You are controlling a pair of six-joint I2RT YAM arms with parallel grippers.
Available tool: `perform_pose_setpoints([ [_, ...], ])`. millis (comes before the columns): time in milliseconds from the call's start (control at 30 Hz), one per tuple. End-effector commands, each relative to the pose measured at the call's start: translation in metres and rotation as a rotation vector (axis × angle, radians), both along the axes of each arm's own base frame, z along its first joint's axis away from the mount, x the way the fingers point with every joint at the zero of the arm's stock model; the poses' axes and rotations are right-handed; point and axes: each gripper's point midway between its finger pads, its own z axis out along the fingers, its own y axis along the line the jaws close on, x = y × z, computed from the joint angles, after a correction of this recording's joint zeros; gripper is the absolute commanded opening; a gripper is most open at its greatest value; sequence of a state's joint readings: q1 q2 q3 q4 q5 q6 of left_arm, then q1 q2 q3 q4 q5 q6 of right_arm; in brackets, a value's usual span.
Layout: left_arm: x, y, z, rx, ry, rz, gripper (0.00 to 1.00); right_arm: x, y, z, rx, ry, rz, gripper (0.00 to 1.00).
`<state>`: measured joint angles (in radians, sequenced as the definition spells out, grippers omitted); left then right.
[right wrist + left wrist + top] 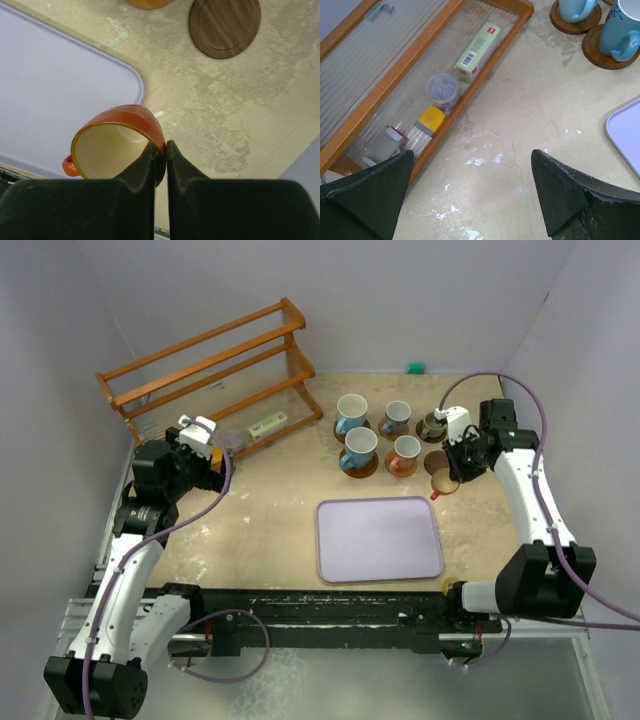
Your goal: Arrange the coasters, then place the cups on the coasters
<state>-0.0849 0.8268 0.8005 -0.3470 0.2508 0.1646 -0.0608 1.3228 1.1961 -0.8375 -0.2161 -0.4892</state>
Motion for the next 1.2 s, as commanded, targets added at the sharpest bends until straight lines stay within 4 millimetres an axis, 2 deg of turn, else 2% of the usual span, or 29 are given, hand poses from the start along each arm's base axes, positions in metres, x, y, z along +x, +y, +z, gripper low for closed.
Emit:
perform_pose_setpoints([
  [0, 0.003, -0.003, 0.027, -0.034, -0.065, -0.013, 0.97, 0.026, -0.017, 0.010, -0.029, -0.020, -0.026, 0.00],
  [200, 0.002, -0.003, 0.026, -0.030, -0.069, -0.015, 0.97, 0.062, -0.036, 0.003, -0.042, 0.010, -0.041, 0.00],
  [567, 0.001, -0.004, 0.026, -0.032, -0.070, -0.021, 0.98, 0.116, -0.048, -0.026, -0.048, 0.087, -0.044, 0.00],
  [833, 0.001, -0.003, 0.025, -0.023, -0.079, -0.021, 0.98, 0.134, -0.047, -0.052, -0.024, 0.144, -0.038, 0.00],
  [1167, 0.000, -0.004, 0.026, -0.026, -0.078, -0.022, 0.98, 0.145, -0.046, -0.072, -0.003, 0.171, -0.034, 0.00],
])
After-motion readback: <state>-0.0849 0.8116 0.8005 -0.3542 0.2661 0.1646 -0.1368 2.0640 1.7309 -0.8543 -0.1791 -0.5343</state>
